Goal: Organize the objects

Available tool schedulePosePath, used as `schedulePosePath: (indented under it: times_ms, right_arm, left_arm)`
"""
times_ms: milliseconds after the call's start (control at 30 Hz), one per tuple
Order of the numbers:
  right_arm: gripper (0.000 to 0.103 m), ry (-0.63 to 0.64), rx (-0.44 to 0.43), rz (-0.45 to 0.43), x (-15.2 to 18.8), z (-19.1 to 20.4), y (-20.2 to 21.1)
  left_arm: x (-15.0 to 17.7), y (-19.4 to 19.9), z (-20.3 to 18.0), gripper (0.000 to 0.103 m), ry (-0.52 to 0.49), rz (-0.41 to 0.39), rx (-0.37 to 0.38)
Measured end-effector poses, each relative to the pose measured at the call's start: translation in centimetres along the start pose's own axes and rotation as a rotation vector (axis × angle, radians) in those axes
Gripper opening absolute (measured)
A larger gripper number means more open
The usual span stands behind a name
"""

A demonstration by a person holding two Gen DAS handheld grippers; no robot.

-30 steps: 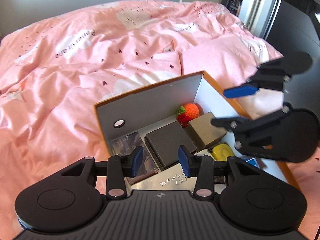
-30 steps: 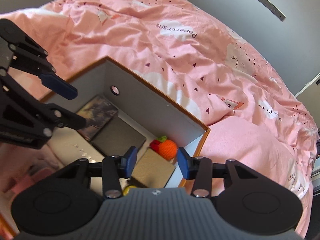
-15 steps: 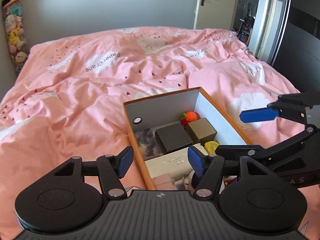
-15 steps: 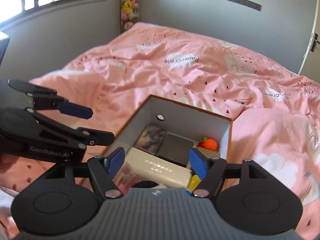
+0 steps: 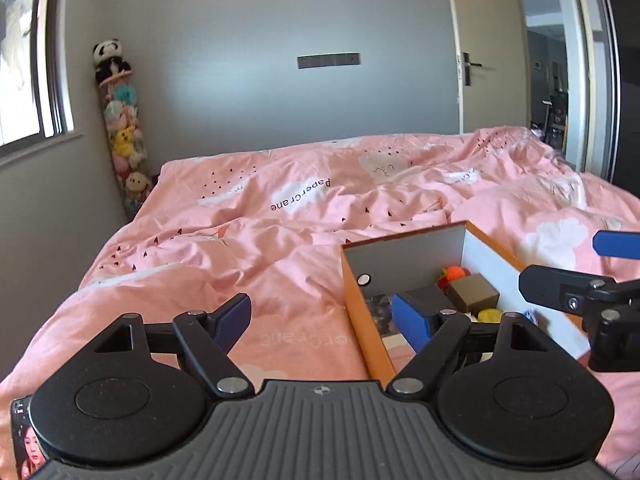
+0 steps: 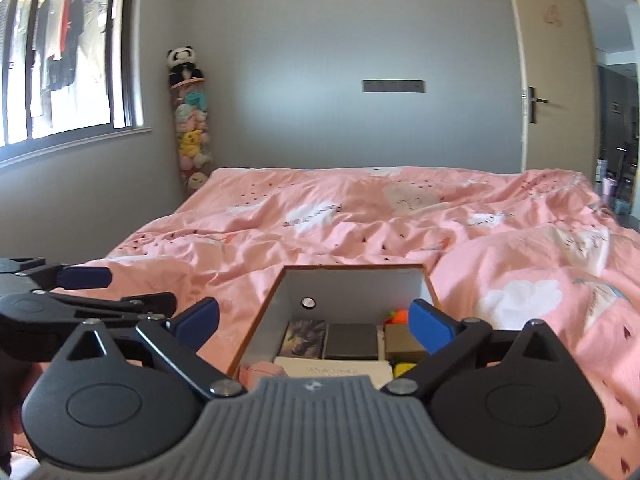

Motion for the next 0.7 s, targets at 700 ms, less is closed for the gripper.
schedulePosePath:
  times_ms: [700]
  right_arm:
    - [0.102, 0.045, 0.162, 0.051, 5.2, 1.7, -1.3]
  left_arm:
    - [5.5, -1.1, 1.1, 0.094, 0.116, 0.133, -0.019]
Point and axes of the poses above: each gripper's, at about its wrist camera, not at the fingertips, and y roughly against the way its jaws point, z to its left, x to its underside, the point moved 3 cm from there along -y, roughly the way its jaws point, and after that the axes turned 8 degrees about x, right-handed, at the moved point
